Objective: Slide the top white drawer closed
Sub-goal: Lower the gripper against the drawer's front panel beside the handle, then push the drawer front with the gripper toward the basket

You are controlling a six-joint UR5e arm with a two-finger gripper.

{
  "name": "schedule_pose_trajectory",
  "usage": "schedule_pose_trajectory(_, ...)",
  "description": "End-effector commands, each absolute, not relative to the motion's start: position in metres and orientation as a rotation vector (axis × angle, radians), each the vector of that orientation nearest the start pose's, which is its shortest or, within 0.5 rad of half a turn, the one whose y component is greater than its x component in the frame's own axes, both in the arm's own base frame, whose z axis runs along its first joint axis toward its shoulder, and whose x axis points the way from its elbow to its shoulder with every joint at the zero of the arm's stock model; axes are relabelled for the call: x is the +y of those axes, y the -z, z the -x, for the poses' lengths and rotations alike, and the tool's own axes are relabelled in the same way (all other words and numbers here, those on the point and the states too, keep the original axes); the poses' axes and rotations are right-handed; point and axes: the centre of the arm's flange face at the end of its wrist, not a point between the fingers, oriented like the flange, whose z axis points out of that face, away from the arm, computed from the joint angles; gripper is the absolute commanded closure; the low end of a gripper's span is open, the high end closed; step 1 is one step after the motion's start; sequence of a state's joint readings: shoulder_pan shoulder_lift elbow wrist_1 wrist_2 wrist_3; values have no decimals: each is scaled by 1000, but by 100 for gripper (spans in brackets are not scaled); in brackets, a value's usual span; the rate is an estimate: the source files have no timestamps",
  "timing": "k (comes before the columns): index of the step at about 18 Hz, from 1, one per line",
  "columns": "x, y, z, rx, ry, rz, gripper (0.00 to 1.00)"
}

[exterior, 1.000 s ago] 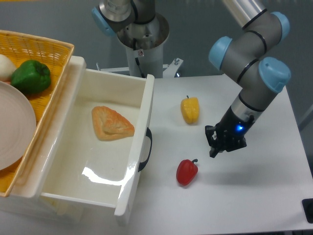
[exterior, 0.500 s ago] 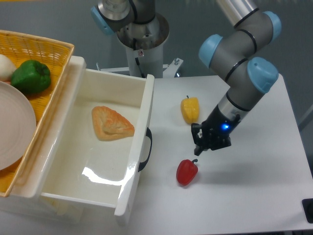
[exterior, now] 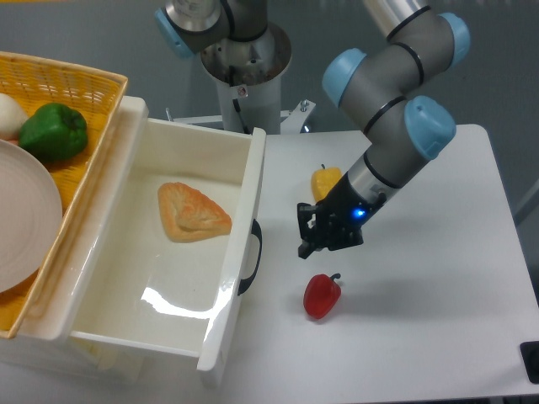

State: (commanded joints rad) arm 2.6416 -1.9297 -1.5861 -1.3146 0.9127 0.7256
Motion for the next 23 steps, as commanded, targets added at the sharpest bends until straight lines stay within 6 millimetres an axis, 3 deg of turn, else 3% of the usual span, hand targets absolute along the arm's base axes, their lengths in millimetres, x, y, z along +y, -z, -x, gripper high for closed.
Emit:
schedule_pose_trajectory(7, 475, -330, 422, -499, 723, 2547, 99)
schedule_pose_trajectory(23, 486, -348, 398, -499, 768, 2529, 98)
